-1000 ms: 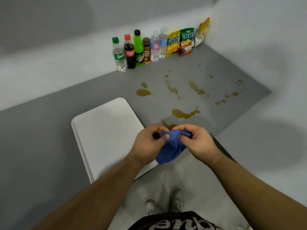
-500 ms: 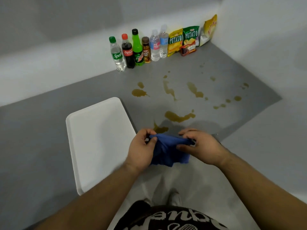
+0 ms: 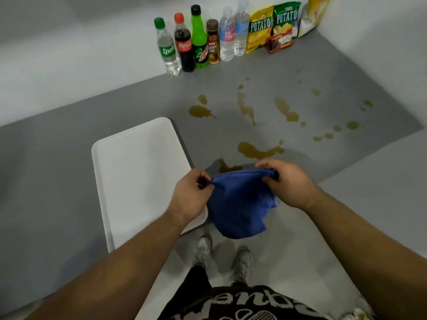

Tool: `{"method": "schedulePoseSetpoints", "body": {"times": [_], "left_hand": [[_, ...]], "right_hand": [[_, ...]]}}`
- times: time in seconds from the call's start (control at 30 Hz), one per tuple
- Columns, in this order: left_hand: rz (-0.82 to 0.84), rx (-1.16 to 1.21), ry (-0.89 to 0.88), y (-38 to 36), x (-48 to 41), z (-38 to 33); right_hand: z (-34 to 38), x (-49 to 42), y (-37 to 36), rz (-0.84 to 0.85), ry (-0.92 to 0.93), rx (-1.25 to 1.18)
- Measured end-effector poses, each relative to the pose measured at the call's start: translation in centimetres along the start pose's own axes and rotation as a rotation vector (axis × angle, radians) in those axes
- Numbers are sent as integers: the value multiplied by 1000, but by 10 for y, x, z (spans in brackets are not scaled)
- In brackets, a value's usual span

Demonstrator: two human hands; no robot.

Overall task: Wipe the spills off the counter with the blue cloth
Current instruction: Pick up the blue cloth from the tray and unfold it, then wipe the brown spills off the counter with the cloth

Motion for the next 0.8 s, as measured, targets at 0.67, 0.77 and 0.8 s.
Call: {"method": "schedulePoseSetpoints", "body": {"times": [0.67, 0.77, 0.8], "left_hand": [[-144, -545, -683, 15, -75, 35], [-154, -583, -657, 11, -80, 43], [-159, -588, -651, 10, -80, 45]], "right_hand": [[27, 20, -115, -197, 261, 503], [27, 14, -124, -138, 317, 532], [24, 11, -127, -106, 292, 545]]}}
Point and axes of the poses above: each hand's wrist, its own x-axis away from the middle knuckle, its own y-axis out of the back of the hand, z = x × y, the point moved 8 cm from there along -x, towards the middle knuckle, and after that the axes turned 12 degrees about -z, right-handed, at the moved point
